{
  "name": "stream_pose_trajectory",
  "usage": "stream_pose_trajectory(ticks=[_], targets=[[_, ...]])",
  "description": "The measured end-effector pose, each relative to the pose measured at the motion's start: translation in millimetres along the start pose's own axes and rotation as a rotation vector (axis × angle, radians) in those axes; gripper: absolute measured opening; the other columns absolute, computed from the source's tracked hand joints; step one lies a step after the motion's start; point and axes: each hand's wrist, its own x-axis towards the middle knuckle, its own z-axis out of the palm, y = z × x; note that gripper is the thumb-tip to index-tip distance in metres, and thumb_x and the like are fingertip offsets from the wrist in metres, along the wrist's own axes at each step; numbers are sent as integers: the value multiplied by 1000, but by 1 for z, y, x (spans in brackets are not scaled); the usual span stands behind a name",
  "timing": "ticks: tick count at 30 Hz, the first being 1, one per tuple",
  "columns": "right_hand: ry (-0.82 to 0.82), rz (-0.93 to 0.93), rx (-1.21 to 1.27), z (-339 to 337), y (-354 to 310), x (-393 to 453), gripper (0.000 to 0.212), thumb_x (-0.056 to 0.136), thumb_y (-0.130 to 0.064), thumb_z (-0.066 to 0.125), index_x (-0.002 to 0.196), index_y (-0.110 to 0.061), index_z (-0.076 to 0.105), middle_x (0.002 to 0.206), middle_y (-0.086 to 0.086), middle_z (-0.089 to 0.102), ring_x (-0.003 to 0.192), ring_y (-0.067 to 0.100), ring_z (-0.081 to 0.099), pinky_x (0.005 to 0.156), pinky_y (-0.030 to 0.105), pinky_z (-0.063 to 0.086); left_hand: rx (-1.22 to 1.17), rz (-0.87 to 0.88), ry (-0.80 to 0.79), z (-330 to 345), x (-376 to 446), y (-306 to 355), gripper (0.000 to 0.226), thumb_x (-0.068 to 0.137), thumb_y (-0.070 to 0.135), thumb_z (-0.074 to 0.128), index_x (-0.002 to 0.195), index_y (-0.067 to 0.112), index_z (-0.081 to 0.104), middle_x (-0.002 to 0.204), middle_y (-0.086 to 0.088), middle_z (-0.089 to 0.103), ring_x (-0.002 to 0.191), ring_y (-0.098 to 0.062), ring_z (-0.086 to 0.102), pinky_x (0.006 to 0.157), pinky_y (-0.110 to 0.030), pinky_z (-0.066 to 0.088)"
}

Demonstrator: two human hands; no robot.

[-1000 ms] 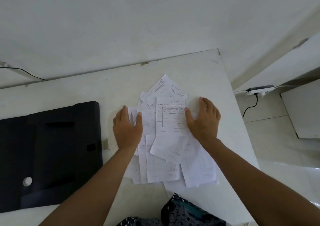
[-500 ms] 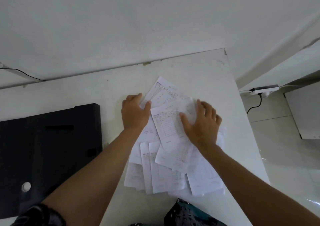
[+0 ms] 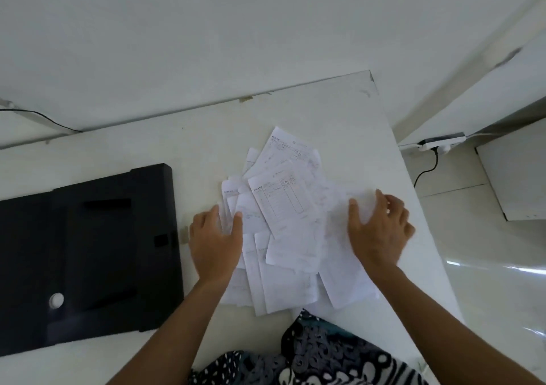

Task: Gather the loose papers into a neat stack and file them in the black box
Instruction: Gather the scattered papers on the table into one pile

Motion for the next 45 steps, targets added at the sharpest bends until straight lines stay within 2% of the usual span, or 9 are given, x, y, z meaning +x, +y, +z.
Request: stream_pose_trajectory(ticks=[9, 14, 18, 23, 28, 34, 39, 43, 45], targets=[[-119, -163, 32, 7, -3, -51, 68, 97, -60, 47, 149, -16, 43, 145, 5, 47, 135, 26, 41, 110, 45, 31, 52, 185, -92, 15, -43, 7, 63, 95, 44, 61, 148, 12, 47, 144, -8, 49, 131, -27, 48, 107, -44, 46], [-80, -41, -72, -8, 43, -77, 97, 80, -79, 55, 151, -15, 38, 148, 7, 44, 137, 29, 40, 110, 50, 33, 69, 97, -72, 4, -57, -24, 50, 91, 49, 63, 123, 11, 60, 129, -7, 55, 119, -27, 54, 91, -38, 51], [-125, 2, -26, 0, 47, -93, 84, 83, -72, 58, 147, -20, 41, 138, 7, 44, 126, 29, 44, 103, 45, 36, -83, 73, -132, 12, -76, -15, 41, 91, 40, 69, 123, 14, 65, 121, -4, 55, 108, -20, 59, 89, -29, 49], [-148, -4, 61, 5, 16, -89, 65, 96, -62, 44, 146, -21, 42, 135, 5, 47, 126, 26, 46, 105, 45, 34, -126, -38, -87, 22, -88, 4, 47, 90, 49, 62, 124, 17, 64, 122, -5, 57, 113, -23, 58, 95, -42, 54], [-99, 126, 68, -9, 42, -67, 74, 94, -68, 41, 147, -16, 42, 143, 8, 42, 132, 29, 40, 108, 49, 30, -129, -131, 7, 11, -81, -2, 40, 101, 31, 54, 130, 4, 61, 135, -14, 57, 124, -29, 55, 97, -30, 39], [-180, -142, 58, 6, 13, -83, 73, 89, -66, 53, 144, -20, 42, 137, 6, 44, 125, 28, 43, 102, 44, 37, -128, -44, -86, 28, -89, 19, 49, 95, 50, 56, 127, 14, 65, 128, -4, 57, 118, -22, 57, 98, -38, 51], [-105, 13, 68, -4, 23, -39, 75, 92, -67, 49, 146, -15, 42, 140, 10, 44, 129, 31, 43, 105, 49, 35, -25, -110, 30, 11, -53, 5, 59, 94, 51, 57, 133, 7, 58, 139, -13, 54, 127, -30, 53, 101, -45, 47], [-168, 87, 218, -2, 1, -15, 69, 92, -61, 54, 144, -16, 46, 141, 9, 44, 131, 31, 45, 108, 49, 35, -160, -73, -57, 13, -23, 17, 34, 90, 45, 61, 80, 13, 56, 107, -11, 62, 99, -27, 60, 78, -35, 47], [-236, 49, 261, -1, -16, -14, 70, 91, -60, 58, 145, -18, 44, 141, 8, 47, 131, 30, 48, 110, 48, 35, -239, -73, -103, 15, -21, 33, 31, 91, 43, 65, 78, 17, 53, 100, -3, 58, 95, -23, 60, 78, -32, 46]])
